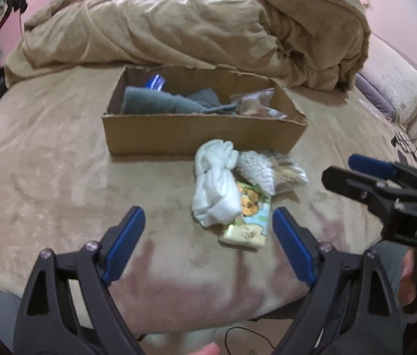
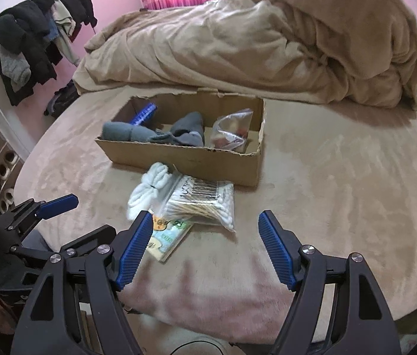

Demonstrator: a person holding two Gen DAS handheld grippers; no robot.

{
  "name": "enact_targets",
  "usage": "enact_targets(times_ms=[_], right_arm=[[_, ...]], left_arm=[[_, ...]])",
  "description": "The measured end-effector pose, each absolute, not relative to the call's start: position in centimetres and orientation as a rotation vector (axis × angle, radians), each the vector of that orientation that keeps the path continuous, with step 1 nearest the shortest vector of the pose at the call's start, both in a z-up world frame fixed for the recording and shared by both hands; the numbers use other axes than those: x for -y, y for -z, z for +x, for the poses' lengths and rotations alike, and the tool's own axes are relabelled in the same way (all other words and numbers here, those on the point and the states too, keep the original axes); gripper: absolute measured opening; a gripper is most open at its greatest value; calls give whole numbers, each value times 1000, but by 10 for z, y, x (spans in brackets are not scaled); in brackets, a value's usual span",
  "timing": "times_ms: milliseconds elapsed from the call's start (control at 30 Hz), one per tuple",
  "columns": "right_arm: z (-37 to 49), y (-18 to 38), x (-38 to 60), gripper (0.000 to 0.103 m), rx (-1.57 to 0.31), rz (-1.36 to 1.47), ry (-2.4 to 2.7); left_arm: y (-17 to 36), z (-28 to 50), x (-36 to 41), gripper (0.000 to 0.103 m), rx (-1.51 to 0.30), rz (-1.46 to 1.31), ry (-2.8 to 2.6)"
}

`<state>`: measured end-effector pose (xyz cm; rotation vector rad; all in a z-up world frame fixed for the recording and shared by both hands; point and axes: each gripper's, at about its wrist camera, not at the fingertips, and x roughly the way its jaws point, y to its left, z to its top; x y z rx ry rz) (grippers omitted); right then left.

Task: Organize objects
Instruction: 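Grasp the cotton swab bag with the right tool while the left tool grasps the white sock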

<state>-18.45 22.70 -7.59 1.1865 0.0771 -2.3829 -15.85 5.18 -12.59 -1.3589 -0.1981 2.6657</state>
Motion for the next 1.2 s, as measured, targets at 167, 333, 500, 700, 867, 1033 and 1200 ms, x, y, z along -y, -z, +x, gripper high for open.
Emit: enact_targets(times_ms=[167,333,500,700,867,1033,1200], right_arm=[[-207,96,-217,77,-72,1221,2344],[-227,110,-205,77,-60,1249,2304],[-243,126,-195,77,-66,1294,2259],[-257,145,-195,79,-7,1354,2217],[-265,160,-205,82,92,1393,2185],[-259,155,-207,73,95,1383,2171],[-246,146,-213,72,106,1370,2184]], left_arm=[[144,-182,-47,89,203,-1386,-2661],[157,-198,-44,89,210,-1397,-2644],[171,-212,-46,89,211,-1395,-2595],[186,-225,-49,88,263,-1431,-2563],[184,-224,-55,69,210,-1392,-2572],[175,-216,-68,39,139,-1360,-2565],[169,-210,-70,36,146,-1365,-2564]])
